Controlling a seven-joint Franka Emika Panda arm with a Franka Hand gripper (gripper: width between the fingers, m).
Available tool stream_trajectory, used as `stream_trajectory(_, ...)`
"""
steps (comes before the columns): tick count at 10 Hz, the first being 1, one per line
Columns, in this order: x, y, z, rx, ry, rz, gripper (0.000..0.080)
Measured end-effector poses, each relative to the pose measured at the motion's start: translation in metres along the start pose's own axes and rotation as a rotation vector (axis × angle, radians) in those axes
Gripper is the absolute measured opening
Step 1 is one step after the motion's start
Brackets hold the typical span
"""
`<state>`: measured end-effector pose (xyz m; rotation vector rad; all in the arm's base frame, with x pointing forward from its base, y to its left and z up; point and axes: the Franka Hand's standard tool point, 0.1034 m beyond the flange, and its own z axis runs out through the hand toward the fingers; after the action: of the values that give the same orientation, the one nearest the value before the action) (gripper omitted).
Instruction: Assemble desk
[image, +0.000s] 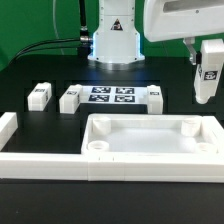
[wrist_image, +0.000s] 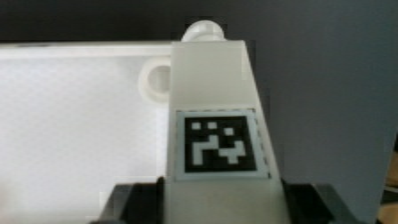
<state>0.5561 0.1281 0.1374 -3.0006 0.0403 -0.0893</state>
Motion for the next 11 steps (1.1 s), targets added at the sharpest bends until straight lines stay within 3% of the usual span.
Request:
stream_trajectory(1, 0.007, -0.002, -0.001, 0.006, 0.093, -0.005, 0.0289)
stream_trajectory(2, 0.027, -0.003, -0.011, 0.014, 0.177, -0.018, 0.0289)
stream_trajectory(4, 0.049, 0.003, -0.034, 0.014, 0.249, -0.044, 0.0291)
stream_trajectory(7, 0.047, 0.002, -0.025, 0.011, 0.281, -0.067, 0.0291)
stream_trajectory(9, 0.063, 0.008, -0.009, -0.019, 0.337, -0.188, 0.0291)
stream_trajectory(11, 0.086, 0.016, -0.012, -0.045, 0.354, -0.293, 0.0291)
